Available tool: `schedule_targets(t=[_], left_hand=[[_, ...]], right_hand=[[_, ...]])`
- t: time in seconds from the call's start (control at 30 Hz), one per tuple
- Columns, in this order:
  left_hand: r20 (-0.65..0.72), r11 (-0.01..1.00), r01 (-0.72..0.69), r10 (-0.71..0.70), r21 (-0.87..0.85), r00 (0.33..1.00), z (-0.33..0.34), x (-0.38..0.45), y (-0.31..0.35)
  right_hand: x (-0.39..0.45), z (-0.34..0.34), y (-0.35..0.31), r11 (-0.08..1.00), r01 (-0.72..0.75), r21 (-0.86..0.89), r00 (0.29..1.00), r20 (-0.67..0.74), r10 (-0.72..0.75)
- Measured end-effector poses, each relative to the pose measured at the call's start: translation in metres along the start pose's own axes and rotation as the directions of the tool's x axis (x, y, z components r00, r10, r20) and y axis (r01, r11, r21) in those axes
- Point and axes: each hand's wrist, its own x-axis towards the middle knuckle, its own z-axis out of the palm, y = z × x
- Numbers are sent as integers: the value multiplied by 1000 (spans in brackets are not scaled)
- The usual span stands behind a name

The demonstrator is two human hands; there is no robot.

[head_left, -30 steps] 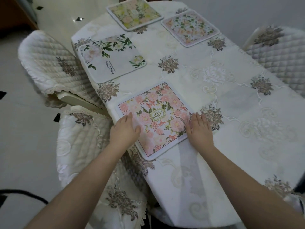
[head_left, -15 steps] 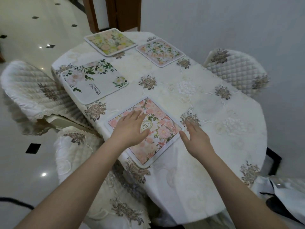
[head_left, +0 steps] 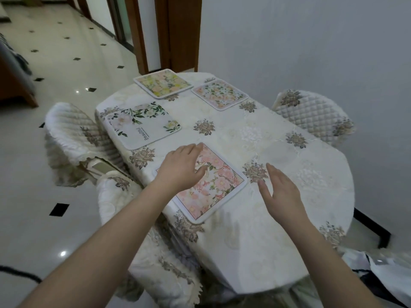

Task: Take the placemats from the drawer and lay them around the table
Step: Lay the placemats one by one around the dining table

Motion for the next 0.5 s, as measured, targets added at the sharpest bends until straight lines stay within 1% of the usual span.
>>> schedule_targets(t=[0.17, 0.33, 0.5], left_hand=[[-53, 998, 58, -57, 17, 997, -25, -48, 25], [-80, 992, 126, -123, 31, 989, -43, -82, 37], [-116, 972, 204, -191, 120, 975, -61, -122, 36]], right_hand=[[-28, -24, 0, 998, 29, 54, 1000, 1, -29], [-48, -39, -8, 995, 101, -25, 994, 45, -100], [-59, -51, -38, 973, 173, -153, 982, 96, -160]])
